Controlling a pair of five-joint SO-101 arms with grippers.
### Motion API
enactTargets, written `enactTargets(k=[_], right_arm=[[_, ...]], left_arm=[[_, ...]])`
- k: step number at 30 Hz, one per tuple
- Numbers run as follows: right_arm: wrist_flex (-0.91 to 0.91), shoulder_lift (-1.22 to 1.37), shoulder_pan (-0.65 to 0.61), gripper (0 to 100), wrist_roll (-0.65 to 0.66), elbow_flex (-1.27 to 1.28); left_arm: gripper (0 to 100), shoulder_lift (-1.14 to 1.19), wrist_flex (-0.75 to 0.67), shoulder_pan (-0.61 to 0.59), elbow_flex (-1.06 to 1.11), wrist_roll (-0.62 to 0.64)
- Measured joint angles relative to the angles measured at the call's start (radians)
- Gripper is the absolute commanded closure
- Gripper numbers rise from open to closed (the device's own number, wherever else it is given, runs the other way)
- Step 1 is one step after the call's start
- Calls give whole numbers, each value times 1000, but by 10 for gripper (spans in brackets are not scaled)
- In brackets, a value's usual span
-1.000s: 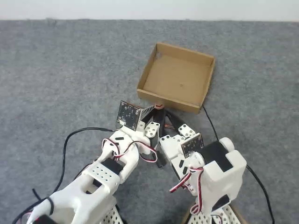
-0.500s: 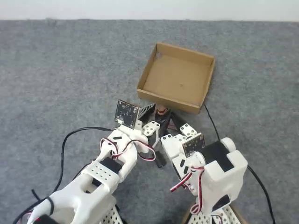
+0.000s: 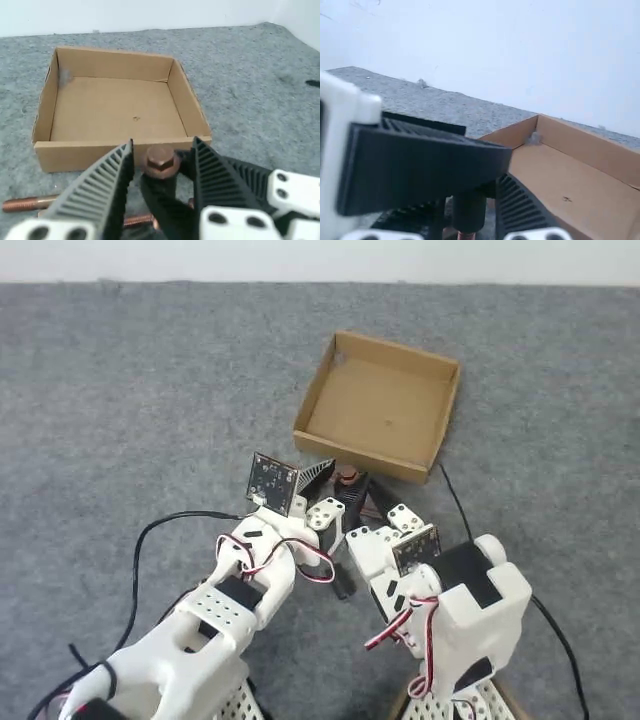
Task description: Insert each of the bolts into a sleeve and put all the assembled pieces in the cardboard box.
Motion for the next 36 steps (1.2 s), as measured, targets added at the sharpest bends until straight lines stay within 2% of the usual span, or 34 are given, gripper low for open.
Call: enactTargets(k=[12, 17, 20, 29, 36], right_arm=[[40, 0, 2, 992, 0, -3], [40, 0, 3, 992, 0, -3], [40, 0, 3, 992, 0, -3], [87, 0, 3, 992, 0, -11], [103, 0, 23, 992, 0, -25]], left_arm=[[825, 2, -2, -23, -26, 0], [923, 2, 8, -72, -61, 0], [994, 2, 74, -98, -106, 0], [985, 2, 385, -195, -269, 0], [985, 2, 537, -299, -345, 2]])
